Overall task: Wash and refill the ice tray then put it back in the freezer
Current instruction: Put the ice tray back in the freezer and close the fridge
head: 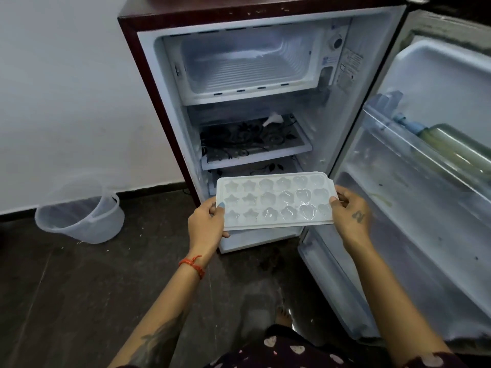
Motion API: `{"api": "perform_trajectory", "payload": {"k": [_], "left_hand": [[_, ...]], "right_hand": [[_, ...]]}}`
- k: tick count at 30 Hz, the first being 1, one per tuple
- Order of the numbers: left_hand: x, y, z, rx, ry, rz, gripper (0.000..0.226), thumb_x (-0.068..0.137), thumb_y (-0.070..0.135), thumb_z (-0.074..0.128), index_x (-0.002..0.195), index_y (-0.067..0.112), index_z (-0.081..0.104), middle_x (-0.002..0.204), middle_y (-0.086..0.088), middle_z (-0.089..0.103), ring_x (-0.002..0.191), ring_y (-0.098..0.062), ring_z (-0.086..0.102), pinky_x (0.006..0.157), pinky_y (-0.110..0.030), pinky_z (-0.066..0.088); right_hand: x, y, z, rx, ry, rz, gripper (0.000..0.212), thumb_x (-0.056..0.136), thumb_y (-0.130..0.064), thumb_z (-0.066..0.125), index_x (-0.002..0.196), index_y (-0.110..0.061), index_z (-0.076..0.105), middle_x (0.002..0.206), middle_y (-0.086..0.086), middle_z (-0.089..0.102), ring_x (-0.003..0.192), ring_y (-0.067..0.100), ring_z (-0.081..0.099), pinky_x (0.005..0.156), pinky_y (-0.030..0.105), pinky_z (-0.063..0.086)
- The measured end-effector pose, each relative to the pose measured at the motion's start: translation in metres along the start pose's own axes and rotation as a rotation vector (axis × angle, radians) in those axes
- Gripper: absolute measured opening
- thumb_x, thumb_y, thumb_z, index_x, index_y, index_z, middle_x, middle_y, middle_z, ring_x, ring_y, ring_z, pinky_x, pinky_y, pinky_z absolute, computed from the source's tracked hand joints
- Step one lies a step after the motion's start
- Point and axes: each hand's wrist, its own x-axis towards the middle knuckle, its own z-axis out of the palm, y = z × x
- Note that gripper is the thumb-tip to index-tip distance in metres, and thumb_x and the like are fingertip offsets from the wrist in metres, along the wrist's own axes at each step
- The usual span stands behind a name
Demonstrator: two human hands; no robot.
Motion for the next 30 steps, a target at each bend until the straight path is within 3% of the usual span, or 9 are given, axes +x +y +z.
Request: {"api": "perform_trajectory", "payload": {"k": [2, 4, 8, 14, 18, 22, 26, 30], "left_hand": [[0.01, 0.005, 0.005, 0.0, 0.021, -0.032, 0.023, 0.097, 0.013, 0.048, 0.113, 0.014, 0.063, 0.084, -0.009, 0.06, 0.05, -0.015, 0.059, 0.048, -0.019, 0.051], [0.019, 0.01, 0.01, -0.016, 0.038, -0.055, 0.025, 0.097, 0.012, 0.047, 0.115, 0.011, 0.063, 0.086, -0.008, 0.06, 0.054, -0.018, 0.059, 0.044, -0.015, 0.048], [0.034, 0.019, 0.016, -0.051, 0.072, -0.086, 0.026, 0.097, 0.01, 0.045, 0.117, 0.012, 0.063, 0.085, -0.009, 0.061, 0.058, -0.02, 0.06, 0.042, -0.011, 0.047], [0.057, 0.029, 0.018, -0.077, 0.133, -0.101, 0.026, 0.096, 0.012, 0.048, 0.117, 0.009, 0.064, 0.089, -0.015, 0.066, 0.058, -0.017, 0.06, 0.043, -0.011, 0.047], [0.079, 0.039, 0.014, -0.104, 0.151, -0.095, 0.025, 0.096, 0.013, 0.049, 0.115, 0.01, 0.065, 0.085, -0.011, 0.068, 0.049, -0.01, 0.061, 0.053, -0.021, 0.052], [0.102, 0.053, 0.009, -0.136, 0.152, -0.081, 0.025, 0.096, 0.011, 0.049, 0.116, 0.007, 0.064, 0.081, 0.002, 0.063, 0.064, -0.015, 0.063, 0.066, -0.033, 0.059], [0.127, 0.067, 0.004, -0.179, 0.141, -0.064, 0.027, 0.097, 0.009, 0.047, 0.12, 0.005, 0.061, 0.083, 0.008, 0.062, 0.063, -0.01, 0.06, 0.06, -0.022, 0.057], [0.154, 0.077, 0.001, -0.207, 0.135, -0.056, 0.028, 0.096, 0.007, 0.047, 0.119, 0.005, 0.062, 0.101, -0.004, 0.067, 0.065, -0.011, 0.063, 0.063, -0.022, 0.058]], "right_hand": [[0.019, -0.005, 0.004, 0.008, -0.031, -0.016, 0.034, 0.091, -0.001, 0.048, 0.12, -0.012, 0.063, 0.094, -0.002, 0.062, 0.093, 0.023, 0.061, 0.081, 0.03, 0.046], [0.037, -0.011, 0.008, 0.009, -0.05, -0.033, 0.033, 0.091, -0.002, 0.049, 0.119, -0.011, 0.064, 0.095, 0.001, 0.063, 0.094, 0.023, 0.061, 0.087, 0.035, 0.049], [0.067, -0.023, 0.014, -0.015, -0.088, -0.074, 0.032, 0.091, -0.003, 0.05, 0.118, -0.011, 0.065, 0.091, 0.0, 0.062, 0.088, 0.018, 0.057, 0.084, 0.027, 0.043], [0.102, -0.041, 0.027, 0.007, -0.155, -0.099, 0.03, 0.093, -0.003, 0.05, 0.119, -0.006, 0.063, 0.089, 0.0, 0.058, 0.089, 0.02, 0.057, 0.083, 0.026, 0.042], [0.124, -0.054, 0.039, 0.006, -0.174, -0.109, 0.033, 0.094, -0.008, 0.051, 0.125, -0.008, 0.059, 0.101, -0.001, 0.062, 0.093, 0.015, 0.055, 0.083, 0.022, 0.04], [0.146, -0.068, 0.051, 0.06, -0.178, -0.104, 0.034, 0.092, -0.009, 0.052, 0.125, -0.009, 0.061, 0.112, 0.004, 0.067, 0.103, 0.021, 0.062, 0.094, 0.03, 0.047], [0.163, -0.085, 0.061, 0.102, -0.157, -0.108, 0.031, 0.092, -0.008, 0.053, 0.121, -0.008, 0.063, 0.105, 0.002, 0.065, 0.102, 0.019, 0.06, 0.093, 0.028, 0.046], [0.181, -0.102, 0.07, 0.125, -0.135, -0.108, 0.032, 0.092, -0.008, 0.054, 0.124, -0.005, 0.06, 0.112, 0.007, 0.065, 0.11, 0.022, 0.059, 0.098, 0.028, 0.044]]}}
